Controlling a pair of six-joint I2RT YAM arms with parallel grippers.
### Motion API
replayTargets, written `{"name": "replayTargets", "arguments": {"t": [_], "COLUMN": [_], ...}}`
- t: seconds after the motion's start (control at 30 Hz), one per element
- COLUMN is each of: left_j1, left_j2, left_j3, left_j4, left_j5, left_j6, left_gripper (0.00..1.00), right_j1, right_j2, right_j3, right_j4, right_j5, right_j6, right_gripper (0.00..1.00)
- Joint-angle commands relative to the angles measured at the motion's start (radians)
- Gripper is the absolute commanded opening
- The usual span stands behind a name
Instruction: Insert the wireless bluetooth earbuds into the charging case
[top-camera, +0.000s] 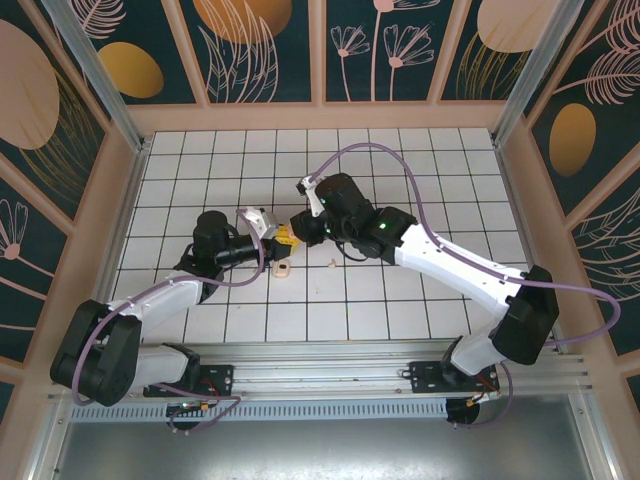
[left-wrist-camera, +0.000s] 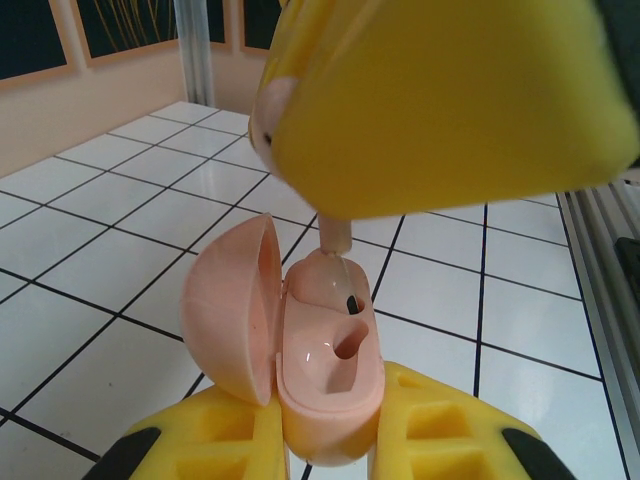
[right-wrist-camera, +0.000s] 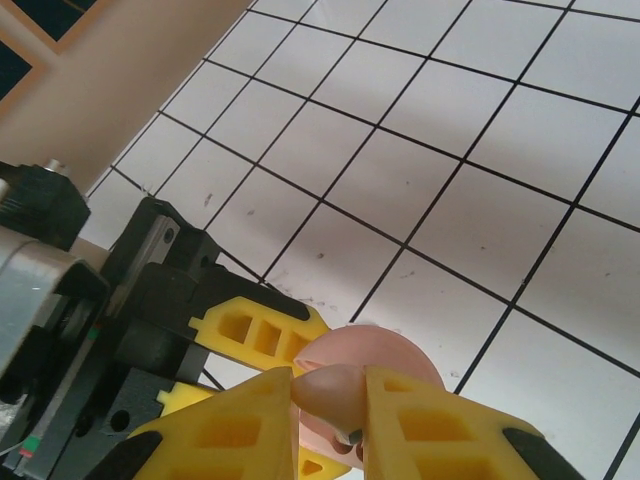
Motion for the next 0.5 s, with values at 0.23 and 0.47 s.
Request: {"name": "replayTargets", "arguments": {"t": [0.23, 0.47], "left_j1": [-0.008, -0.007], "left_j2": [-0.016, -0.015], "left_j3": [0.034, 0.044], "left_j4": [0.038, 0.057], "left_j5": [0.013, 0.010], "left_j6": [-0.041, -0.071], "left_gripper": [0.11, 0.11], "right_j1": [0.019, 0.029], "right_j2": [0.017, 0.021], "right_j3": [0.030, 0.020], "right_j4": [-0.013, -0.020], "right_j5": [0.018, 0.035], "right_j6": [-0.051, -0.065], "right_gripper": [0.21, 0.21]}}
